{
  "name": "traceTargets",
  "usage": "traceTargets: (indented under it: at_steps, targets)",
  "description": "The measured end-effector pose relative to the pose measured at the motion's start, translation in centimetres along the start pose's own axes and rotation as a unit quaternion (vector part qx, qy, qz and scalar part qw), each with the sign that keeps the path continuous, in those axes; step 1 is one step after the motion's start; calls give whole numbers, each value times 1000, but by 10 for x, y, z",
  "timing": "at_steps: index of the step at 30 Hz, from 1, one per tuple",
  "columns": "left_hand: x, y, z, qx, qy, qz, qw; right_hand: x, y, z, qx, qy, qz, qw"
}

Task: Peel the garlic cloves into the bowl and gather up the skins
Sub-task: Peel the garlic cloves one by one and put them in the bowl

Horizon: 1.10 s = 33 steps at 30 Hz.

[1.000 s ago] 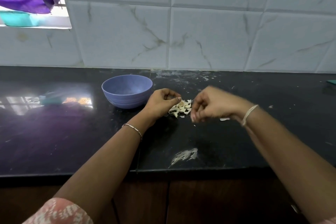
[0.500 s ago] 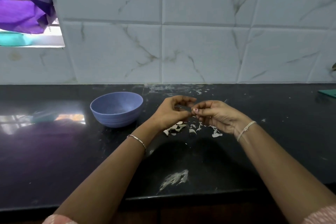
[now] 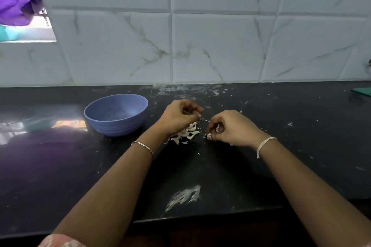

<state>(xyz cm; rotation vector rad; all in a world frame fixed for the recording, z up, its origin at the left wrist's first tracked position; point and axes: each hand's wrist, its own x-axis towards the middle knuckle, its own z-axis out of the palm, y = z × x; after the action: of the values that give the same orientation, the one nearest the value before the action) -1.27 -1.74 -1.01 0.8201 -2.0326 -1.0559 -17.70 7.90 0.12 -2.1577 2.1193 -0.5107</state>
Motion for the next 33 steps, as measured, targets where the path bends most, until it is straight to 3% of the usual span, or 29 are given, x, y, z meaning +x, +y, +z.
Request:
traceTargets:
  at_steps: [8, 15, 17, 19, 21, 23, 26, 33]
  targets:
    - [-7, 7, -1, -34, 7, 5, 999, -4, -2, 2, -10, -6, -10, 1000]
    - [-11, 7, -4, -46, 10, 4, 999, -12, 0, 5, -79, 35, -18, 996]
    - [-12, 7, -6, -7, -1, 1, 1000, -12, -2, 7, -113, 33, -34, 992]
    - [-13, 5, -9, 148, -18, -4, 989, -12, -4, 8, -143, 35, -47, 988]
    - [-17, 5, -13, 297, -44, -24, 954, -13, -5, 5, -117, 41, -48, 991]
    - [-21, 6, -14, 336, -63, -45, 939, -13, -6, -1, -39, 37, -49, 997]
    - [-20, 7, -11, 342, -65, -40, 936, -13, -10, -12, 60, 9, -45, 997]
    - [-16, 2, -14, 242, 2, -14, 970, -11, -22, -31, 115, -116, -47, 985]
